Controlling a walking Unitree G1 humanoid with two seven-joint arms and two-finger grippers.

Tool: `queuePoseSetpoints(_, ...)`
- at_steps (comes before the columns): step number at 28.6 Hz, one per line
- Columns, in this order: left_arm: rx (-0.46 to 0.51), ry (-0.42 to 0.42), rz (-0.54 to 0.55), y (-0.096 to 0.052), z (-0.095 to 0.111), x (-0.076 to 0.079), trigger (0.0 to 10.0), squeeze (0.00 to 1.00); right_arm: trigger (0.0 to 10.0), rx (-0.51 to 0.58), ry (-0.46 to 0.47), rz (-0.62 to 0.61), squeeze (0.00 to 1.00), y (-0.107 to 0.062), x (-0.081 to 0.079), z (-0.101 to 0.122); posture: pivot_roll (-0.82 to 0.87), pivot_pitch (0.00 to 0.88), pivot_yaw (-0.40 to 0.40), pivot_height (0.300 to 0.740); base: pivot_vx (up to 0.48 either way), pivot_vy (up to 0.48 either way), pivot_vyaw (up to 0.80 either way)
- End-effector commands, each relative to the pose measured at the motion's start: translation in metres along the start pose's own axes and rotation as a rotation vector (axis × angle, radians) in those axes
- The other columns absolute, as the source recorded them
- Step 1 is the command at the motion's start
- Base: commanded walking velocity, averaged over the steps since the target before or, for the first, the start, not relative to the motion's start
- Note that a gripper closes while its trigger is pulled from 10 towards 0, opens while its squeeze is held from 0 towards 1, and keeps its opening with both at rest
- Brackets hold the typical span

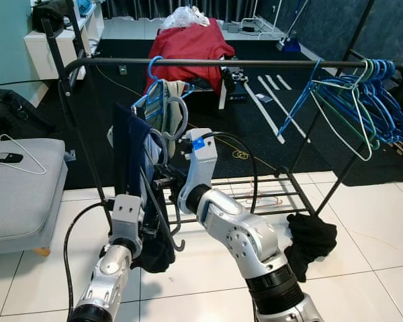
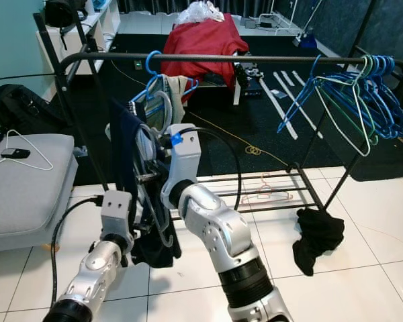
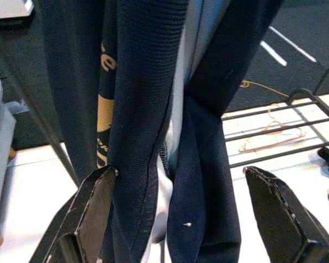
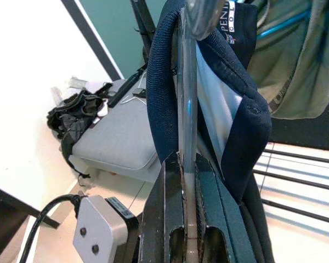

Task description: Hang hanger

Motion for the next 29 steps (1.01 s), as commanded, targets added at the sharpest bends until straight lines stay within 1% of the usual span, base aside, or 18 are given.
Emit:
queuePoseSetpoints(1,-0.011,0.009,-0.01,-0.008,-0.007,-0.01,10.0,0.0,10.0,0.026,0.044,0.05,0.0,-0.001,-0.014,0.002,-0.01,0.138,-0.032,0.74,0.0,0.0,0.0)
queuePoseSetpoints(2,-0.02,0.017,-0.026,-0.012,-0.012,-0.012,10.0,0.0,10.0,0.025,0.045,0.052,0.0,-0.001,-0.013,0.002,-0.01,0.139,-0.033,0.74,0.0,0.0,0.0)
queuePoseSetpoints(6,-0.034,0.03,-0.041,-0.015,-0.017,-0.013,10.0,0.0,10.0,0.023,0.046,0.055,0.0,-0.001,-0.013,0.003,-0.01,0.139,-0.033,0.74,0.0,0.0,0.0)
queuePoseSetpoints(7,-0.054,0.043,-0.046,-0.016,-0.023,-0.013,10.0,0.0,10.0,0.022,0.048,0.062,0.0,-0.001,-0.014,0.003,-0.01,0.139,-0.038,0.74,0.0,0.0,0.0)
queuePoseSetpoints(9,-0.117,0.077,-0.07,-0.017,-0.039,-0.008,10.0,0.0,10.0,0.02,0.058,0.082,0.0,-0.001,-0.019,0.004,-0.01,0.139,-0.04,0.74,0.0,0.0,0.0)
queuePoseSetpoints(10,-0.129,0.075,-0.073,-0.017,-0.042,-0.005,10.0,0.0,10.0,0.02,0.06,0.087,0.0,-0.001,-0.02,0.005,-0.01,0.137,-0.042,0.74,0.0,0.0,0.0)
queuePoseSetpoints(12,-0.136,0.073,-0.072,-0.017,-0.044,-0.003,10.0,0.0,10.0,0.02,0.061,0.09,0.0,-0.001,-0.021,0.005,-0.01,0.137,-0.042,0.74,0.0,0.0,0.0)
queuePoseSetpoints(13,-0.141,0.061,-0.065,-0.015,-0.044,0.0,10.0,0.0,10.0,0.021,0.062,0.097,0.0,-0.001,-0.022,0.006,-0.01,0.134,-0.042,0.74,0.0,0.0,0.0)
queuePoseSetpoints(16,-0.14,0.054,-0.061,-0.014,-0.043,0.002,10.0,0.0,10.0,0.022,0.063,0.101,0.0,-0.001,-0.023,0.007,-0.01,0.134,-0.042,0.74,0.0,0.0,0.0)
queuePoseSetpoints(17,-0.137,0.029,-0.058,-0.012,-0.041,0.004,10.0,0.0,10.0,0.022,0.063,0.104,0.0,-0.001,-0.023,0.007,-0.02,0.13,-0.039,0.74,0.0,0.0,0.0)
queuePoseSetpoints(18,-0.137,0.029,-0.058,-0.012,-0.041,0.004,10.0,0.0,10.0,0.022,0.063,0.104,0.0,-0.001,-0.023,0.007,-0.02,0.13,-0.039,0.74,0.0,0.0,0.0)
queuePoseSetpoints(21,-0.111,-0.067,-0.084,-0.006,-0.032,0.014,10.0,0.0,10.0,0.02,0.067,0.106,0.0,-0.001,-0.024,0.007,-0.02,0.128,-0.037,0.74,0.0,0.0,0.0)
queuePoseSetpoints(22,-0.111,-0.067,-0.084,-0.006,-0.032,0.014,10.0,0.0,10.0,0.02,0.067,0.106,0.0,-0.001,-0.024,0.007,-0.02,0.128,-0.037,0.74,0.0,0.0,0.0)
queuePoseSetpoints(23,-0.102,-0.091,-0.092,-0.004,-0.03,0.017,10.0,0.0,10.0,0.02,0.068,0.106,0.0,-0.001,-0.024,0.007,-0.02,0.128,-0.037,0.74,0.0,0.0,0.0)
queuePoseSetpoints(24,-0.087,-0.138,-0.11,-0.002,-0.026,0.022,10.0,0.0,10.0,0.018,0.07,0.106,0.0,-0.001,-0.024,0.007,-0.02,0.127,-0.036,0.74,0.0,0.0,0.0)
queuePoseSetpoints(25,-0.087,-0.138,-0.11,-0.002,-0.026,0.022,10.0,0.0,10.0,0.018,0.07,0.106,0.0,-0.001,-0.024,0.007,-0.02,0.127,-0.036,0.74,0.0,0.0,0.0)
queuePoseSetpoints(27,-0.076,-0.172,-0.136,-0.001,-0.024,0.027,10.0,0.0,10.0,0.017,0.071,0.106,0.0,-0.001,-0.024,0.006,-0.02,0.125,-0.034,0.74,0.0,0.0,0.0)
queuePoseSetpoints(29,-0.072,-0.18,-0.15,-0.001,-0.023,0.029,10.0,0.0,10.0,0.016,0.072,0.105,0.0,-0.001,-0.023,0.006,-0.02,0.125,-0.034,0.74,0.0,0.0,0.0)
Point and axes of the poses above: a point about 5 cm out from each wrist's last joint towards the gripper, its own y axis pointing out of the wrist towards the gripper, its own z axis along the axis of the wrist's last joint, x = y × z, the point moved 4 cm from there along y, pointing out of the wrist towards the gripper, and after that the axes turned 9 degrees about y, right-handed, at the moved point
